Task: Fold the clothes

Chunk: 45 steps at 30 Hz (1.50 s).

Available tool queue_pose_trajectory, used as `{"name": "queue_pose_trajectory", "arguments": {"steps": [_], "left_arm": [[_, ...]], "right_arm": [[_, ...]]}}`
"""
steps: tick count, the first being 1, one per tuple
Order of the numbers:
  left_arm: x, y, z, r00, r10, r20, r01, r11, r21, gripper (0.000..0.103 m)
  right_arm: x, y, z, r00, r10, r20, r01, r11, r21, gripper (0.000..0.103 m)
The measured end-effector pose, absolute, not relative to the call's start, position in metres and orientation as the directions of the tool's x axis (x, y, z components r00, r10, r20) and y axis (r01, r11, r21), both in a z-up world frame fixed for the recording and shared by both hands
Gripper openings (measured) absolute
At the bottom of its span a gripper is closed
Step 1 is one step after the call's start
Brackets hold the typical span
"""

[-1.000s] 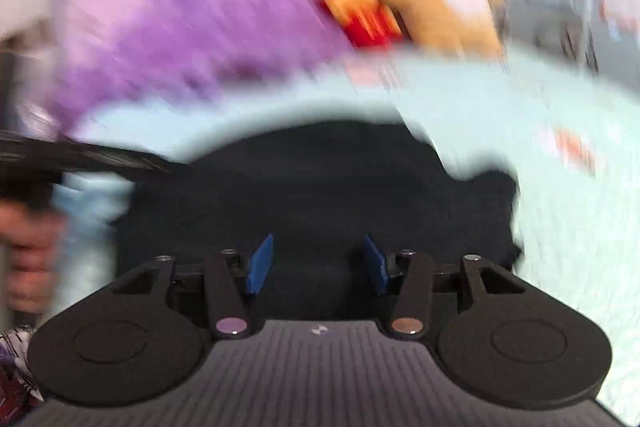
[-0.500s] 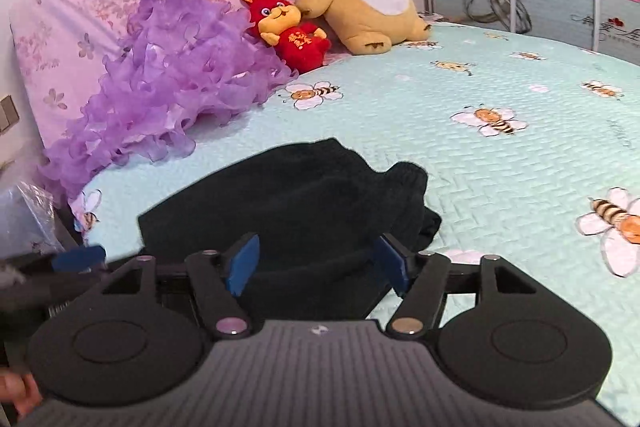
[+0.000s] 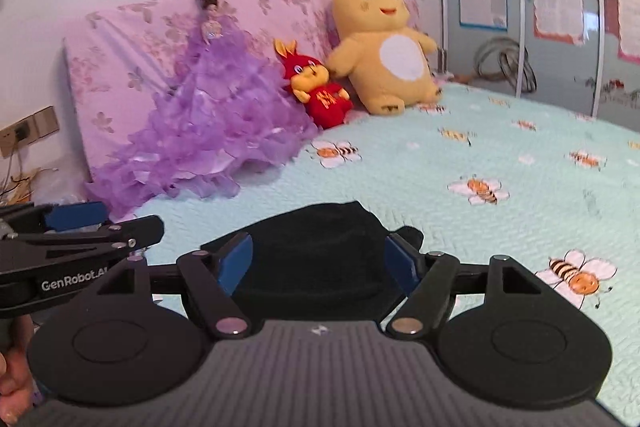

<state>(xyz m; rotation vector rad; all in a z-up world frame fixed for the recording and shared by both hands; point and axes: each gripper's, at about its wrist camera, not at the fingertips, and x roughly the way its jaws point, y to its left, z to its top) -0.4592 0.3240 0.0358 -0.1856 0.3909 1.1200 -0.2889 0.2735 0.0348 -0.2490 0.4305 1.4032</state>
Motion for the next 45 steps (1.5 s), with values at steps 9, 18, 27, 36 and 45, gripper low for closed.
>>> {"name": "queue_pose_trajectory", "arguments": {"steps": [9,18,27,36,45], "left_arm": [[-0.455,0.295,0.056,0.385,0.851,-0.357,-0.896,0.437,0.077,0.068],[-0.455,0.279,0.067,0.393,0.856,-0.337,-0.893,0.443,0.083,0.068],[-0.455,0.274,0.07,0.391,0.857,-0.334,-0.894,0.441,0.084,0.068],[-0.454,0.276,0.067,0.392,0.854,-0.341,-0.895,0.44,0.075,0.071],[-0.453,0.282,0.066,0.387,0.847,-0.364,-0.902,0.43,0.041,0.082]], "right_arm": [[-0.299,0.242,0.057,0.113,0.914,-0.389,-0.987,0.149,0.062,0.073],[-0.299,0.227,0.068,0.127,0.923,-0.364,-0.986,0.158,0.058,0.073],[-0.3,0.223,0.07,0.132,0.923,-0.362,-0.986,0.161,0.051,0.073],[-0.299,0.222,0.066,0.152,0.918,-0.367,-0.983,0.178,0.039,0.074],[-0.296,0.218,0.063,0.17,0.915,-0.366,-0.979,0.199,0.045,0.075]]}}
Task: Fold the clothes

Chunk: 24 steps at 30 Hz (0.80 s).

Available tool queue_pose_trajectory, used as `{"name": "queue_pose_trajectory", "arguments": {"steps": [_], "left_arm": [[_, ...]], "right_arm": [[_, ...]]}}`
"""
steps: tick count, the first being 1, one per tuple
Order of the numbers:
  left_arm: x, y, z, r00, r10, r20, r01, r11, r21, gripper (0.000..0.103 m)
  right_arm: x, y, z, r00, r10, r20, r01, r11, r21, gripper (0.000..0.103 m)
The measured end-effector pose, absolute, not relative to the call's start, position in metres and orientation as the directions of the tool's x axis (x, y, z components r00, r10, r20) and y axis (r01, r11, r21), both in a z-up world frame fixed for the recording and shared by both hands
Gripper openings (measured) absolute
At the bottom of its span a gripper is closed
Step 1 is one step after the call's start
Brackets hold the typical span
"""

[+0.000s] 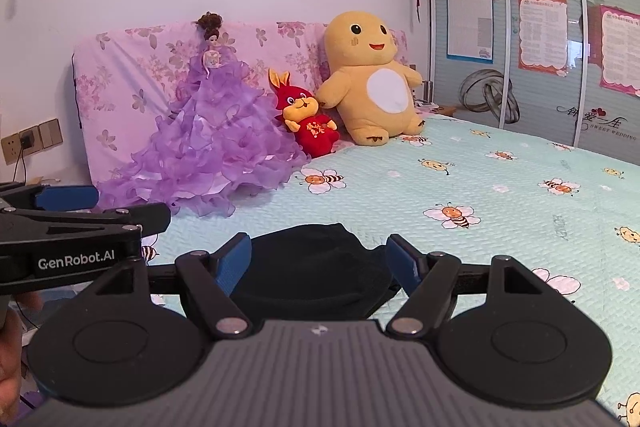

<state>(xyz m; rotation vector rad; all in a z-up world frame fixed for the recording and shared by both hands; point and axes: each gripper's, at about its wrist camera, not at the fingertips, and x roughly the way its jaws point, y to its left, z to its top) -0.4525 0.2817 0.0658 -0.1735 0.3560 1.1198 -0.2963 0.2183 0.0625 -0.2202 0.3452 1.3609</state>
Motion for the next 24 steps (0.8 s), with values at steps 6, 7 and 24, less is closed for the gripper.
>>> {"name": "queue_pose_trajectory", "arguments": {"steps": [6,7,24], "left_arm": [[-0.449,0.283,0.063,0.36,0.857,-0.369,-0.911,0.408,0.057,0.093],[-0.449,0.283,0.062,0.355,0.86,-0.367,-0.914,0.402,0.059,0.096],[-0.444,0.275,0.052,0.539,0.79,-0.292,-0.842,0.513,-0.166,0.103]], "right_arm": [[-0.294,0.215,0.06,0.209,0.914,-0.347,-0.971,0.236,0.035,0.084],[-0.293,0.214,0.059,0.211,0.916,-0.341,-0.971,0.237,0.037,0.084],[-0.258,0.182,0.038,0.178,0.963,-0.203,-0.948,0.223,0.228,0.086]]}}
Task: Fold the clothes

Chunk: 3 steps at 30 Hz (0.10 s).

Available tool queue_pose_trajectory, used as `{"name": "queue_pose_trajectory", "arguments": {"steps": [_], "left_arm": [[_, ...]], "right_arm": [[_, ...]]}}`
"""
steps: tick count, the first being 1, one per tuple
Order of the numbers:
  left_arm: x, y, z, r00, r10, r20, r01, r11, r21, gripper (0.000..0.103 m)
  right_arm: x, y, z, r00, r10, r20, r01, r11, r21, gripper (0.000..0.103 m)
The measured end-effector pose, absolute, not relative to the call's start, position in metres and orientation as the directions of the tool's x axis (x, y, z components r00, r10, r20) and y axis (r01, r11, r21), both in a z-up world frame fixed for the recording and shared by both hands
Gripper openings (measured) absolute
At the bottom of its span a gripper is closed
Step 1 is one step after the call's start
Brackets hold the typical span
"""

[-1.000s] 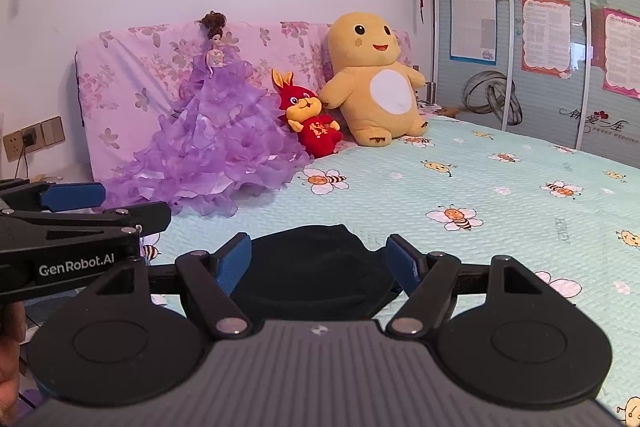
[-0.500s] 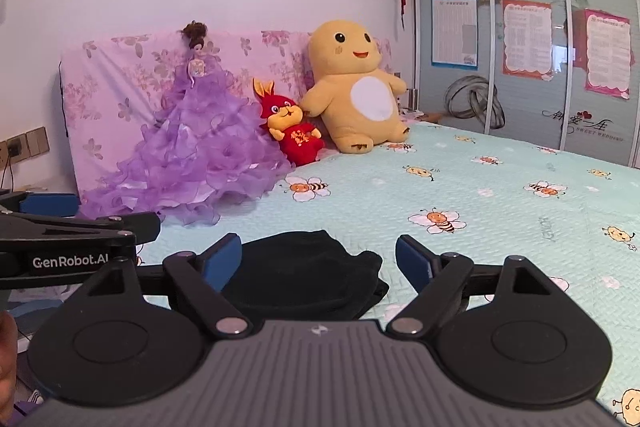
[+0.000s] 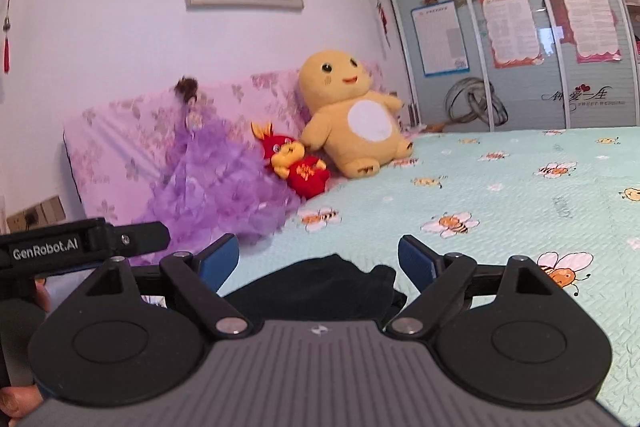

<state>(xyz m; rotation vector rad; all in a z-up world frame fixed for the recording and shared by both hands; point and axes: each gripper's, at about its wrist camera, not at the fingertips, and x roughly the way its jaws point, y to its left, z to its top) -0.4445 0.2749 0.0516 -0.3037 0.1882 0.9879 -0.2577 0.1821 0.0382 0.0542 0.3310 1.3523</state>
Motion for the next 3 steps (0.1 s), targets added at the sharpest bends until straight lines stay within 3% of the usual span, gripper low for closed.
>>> {"name": "queue_pose_trajectory", "arguments": {"steps": [3], "left_arm": [[-0.4351,0.2725,0.0507,0.508,0.799,-0.323,-0.86,0.491,-0.139,0.103]], "right_arm": [[-0.257,0.1787,0.0387,0.177,0.963,-0.202,-0.952,0.22,0.214,0.086]]}}
